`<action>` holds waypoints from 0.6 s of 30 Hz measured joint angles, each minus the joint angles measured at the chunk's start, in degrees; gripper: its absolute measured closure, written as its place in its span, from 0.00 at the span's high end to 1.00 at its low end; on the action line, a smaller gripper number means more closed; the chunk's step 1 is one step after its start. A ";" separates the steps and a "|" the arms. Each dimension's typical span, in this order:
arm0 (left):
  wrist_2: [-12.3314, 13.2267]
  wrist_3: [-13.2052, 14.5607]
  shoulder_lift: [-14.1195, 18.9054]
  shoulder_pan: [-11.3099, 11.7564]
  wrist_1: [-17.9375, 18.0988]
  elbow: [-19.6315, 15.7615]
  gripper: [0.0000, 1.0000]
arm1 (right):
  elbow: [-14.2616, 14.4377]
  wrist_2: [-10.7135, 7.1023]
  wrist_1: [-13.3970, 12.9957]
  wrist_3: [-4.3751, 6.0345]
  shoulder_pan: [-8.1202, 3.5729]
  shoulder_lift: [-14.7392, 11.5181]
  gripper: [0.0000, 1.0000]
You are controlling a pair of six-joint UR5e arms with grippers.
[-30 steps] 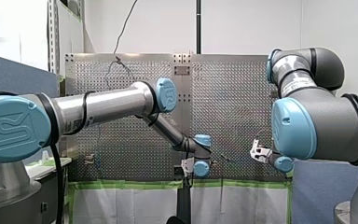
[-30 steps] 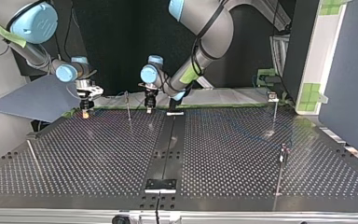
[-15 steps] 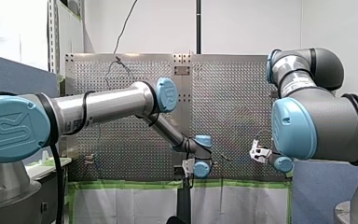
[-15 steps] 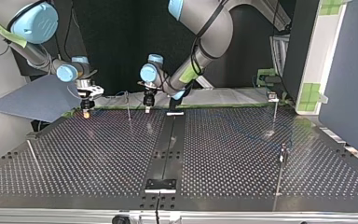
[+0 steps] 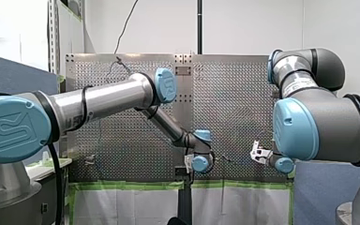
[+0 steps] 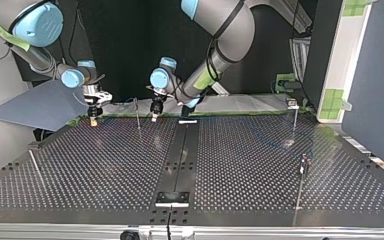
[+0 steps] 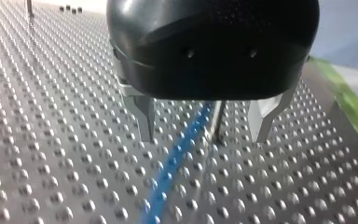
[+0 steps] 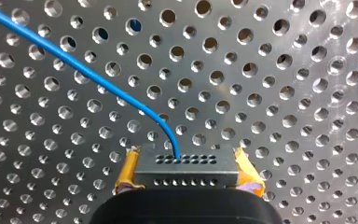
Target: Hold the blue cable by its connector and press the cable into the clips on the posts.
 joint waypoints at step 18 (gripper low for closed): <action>2.20 6.73 4.51 -2.31 -7.74 -8.62 0.99 | 0.00 0.34 2.49 -0.62 0.98 0.04 0.00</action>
